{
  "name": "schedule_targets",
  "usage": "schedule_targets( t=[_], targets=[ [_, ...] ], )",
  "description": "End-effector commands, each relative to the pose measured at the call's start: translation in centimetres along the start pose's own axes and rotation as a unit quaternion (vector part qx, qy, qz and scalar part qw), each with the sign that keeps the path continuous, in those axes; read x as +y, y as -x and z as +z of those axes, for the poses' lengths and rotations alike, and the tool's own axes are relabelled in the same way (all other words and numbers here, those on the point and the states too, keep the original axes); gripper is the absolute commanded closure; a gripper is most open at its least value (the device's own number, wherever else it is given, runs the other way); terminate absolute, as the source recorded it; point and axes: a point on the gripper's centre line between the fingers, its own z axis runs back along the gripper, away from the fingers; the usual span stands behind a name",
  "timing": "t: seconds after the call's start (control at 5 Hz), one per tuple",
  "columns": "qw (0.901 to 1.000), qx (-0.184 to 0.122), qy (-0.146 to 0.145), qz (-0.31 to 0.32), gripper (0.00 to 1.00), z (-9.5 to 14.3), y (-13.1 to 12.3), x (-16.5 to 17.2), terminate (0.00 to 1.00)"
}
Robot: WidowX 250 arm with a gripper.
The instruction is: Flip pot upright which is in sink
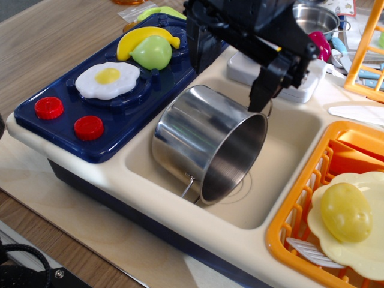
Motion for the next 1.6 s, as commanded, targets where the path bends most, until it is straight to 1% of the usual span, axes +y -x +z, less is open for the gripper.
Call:
schedule_targets(
  t=[0.0,0.2,0.4,0.6,0.8,1.0,1.2,1.4],
  targets=[
    [0.9977,-0.052,-0.042,-0.011,0.00,0.0,0.0,-1.7,0.00],
    [0.9957,-0.072,-0.053,-0.023,0.00,-1.0,0.1,-2.3,0.00],
    [0.9927,-0.085,-0.076,-0.041,0.00,-1.8,0.3,-2.3,0.00],
    [0.9888,-0.101,-0.088,-0.066,0.00,-2.7,0.4,-1.3,0.00],
    [0.9834,-0.114,-0.112,-0.086,0.00,-3.7,0.8,-0.7,0.00],
    [0.9710,-0.128,-0.160,-0.124,0.00,-4.6,1.1,0.2,0.00],
    [0.9700,-0.129,-0.149,-0.143,0.00,-5.2,1.0,1.6,0.00],
    [0.9735,-0.129,-0.119,-0.146,1.00,-5.6,0.8,2.7,0.00]
  ],
)
